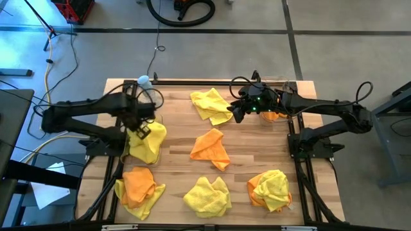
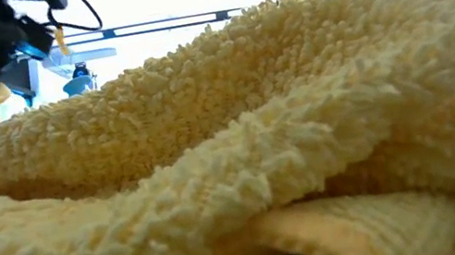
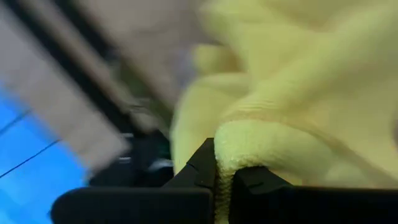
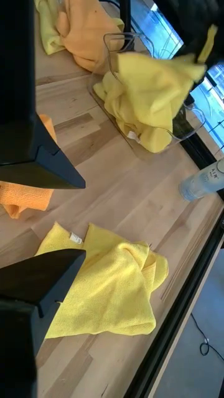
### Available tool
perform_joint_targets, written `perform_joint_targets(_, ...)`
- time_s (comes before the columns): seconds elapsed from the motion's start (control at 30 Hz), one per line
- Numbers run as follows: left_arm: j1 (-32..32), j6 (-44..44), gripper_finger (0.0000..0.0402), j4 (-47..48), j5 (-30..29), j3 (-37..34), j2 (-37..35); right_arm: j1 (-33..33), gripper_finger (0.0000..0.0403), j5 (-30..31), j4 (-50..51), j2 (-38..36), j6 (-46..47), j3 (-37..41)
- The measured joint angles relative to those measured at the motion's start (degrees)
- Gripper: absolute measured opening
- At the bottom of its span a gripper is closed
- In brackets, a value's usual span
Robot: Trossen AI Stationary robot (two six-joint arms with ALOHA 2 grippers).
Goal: Sort microfiber towel by color & place in baskets
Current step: Put the yellow microfiber cloth into the left transparent bin
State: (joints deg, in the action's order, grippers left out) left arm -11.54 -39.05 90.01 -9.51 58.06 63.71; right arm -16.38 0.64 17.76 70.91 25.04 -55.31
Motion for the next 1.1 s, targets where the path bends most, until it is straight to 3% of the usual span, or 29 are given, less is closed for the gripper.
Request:
perform_joint_targets(0.1,-0.9,-2.1,0.0000,-1.1,-4.8,0.0,3.4,0.0,0.0162,0.0,0.0,0.0,0.0,0.0)
perform_joint_targets(0.23,-0.1,0.5,0.0000,-10.9,-4.6,0.0,5.8,0.0,0.0162,0.0,0.0,0.0,0.0,0.0)
perform_joint_targets(0.37,1.5,-3.4,0.0000,-20.9,-4.1,0.0,6.5,0.0,0.0162,0.0,0.5,0.0,0.0,0.0)
perform_joint_targets(0.57,2.4,-14.0,0.0000,-17.1,-1.1,-0.5,8.3,0.0,0.0162,0.0,2.3,0.0,0.0,0.0)
perform_joint_targets(1.1,0.6,-28.8,0.0002,-30.5,-0.5,-18.3,9.0,0.0,0.0162,0.6,3.4,0.0,-2.5,0.0)
